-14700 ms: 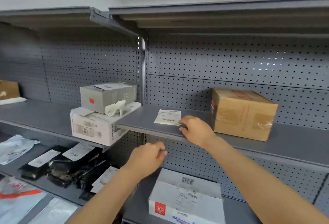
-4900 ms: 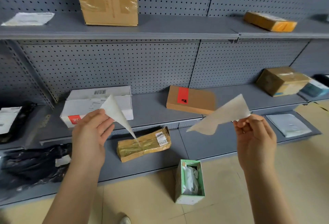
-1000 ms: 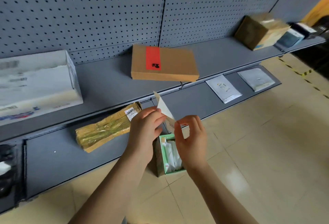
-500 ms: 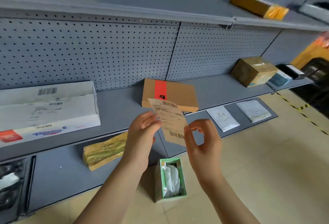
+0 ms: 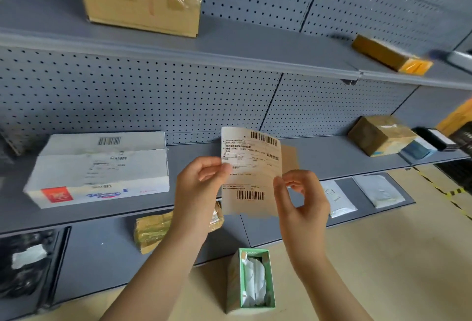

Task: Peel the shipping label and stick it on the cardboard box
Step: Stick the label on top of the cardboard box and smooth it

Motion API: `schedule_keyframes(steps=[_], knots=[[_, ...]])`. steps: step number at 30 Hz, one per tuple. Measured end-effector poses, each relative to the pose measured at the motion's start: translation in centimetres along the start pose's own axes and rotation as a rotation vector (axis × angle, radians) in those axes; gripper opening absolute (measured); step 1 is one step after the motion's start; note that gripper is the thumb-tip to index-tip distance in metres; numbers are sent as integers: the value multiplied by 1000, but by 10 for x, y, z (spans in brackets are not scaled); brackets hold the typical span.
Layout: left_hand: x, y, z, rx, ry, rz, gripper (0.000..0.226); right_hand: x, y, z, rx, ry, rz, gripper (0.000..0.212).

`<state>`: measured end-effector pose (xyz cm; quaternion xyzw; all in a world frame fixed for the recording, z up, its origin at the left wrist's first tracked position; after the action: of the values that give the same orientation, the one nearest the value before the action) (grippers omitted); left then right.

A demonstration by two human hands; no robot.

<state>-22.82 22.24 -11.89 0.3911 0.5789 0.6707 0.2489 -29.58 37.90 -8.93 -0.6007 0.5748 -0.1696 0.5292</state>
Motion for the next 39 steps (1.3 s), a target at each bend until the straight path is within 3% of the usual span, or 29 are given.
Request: schedule_keyframes(steps=[19, 39], knots=[[-70, 97, -17, 201, 160, -176, 5, 57, -73, -57, -69, -73, -145, 8], [-118, 174, -47, 353, 168, -127, 7, 99, -139, -116, -228, -80, -212, 9]])
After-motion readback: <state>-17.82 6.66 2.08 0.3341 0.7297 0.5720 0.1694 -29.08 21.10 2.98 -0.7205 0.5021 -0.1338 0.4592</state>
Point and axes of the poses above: each hand's wrist, its own z-axis away from the middle knuckle, its own x-axis out of the palm, y = z × x, the point moved 4 cm from there along -z, towards the middle knuckle, and after that the axes turned 14 degrees about -y, right-handed, at the moved point
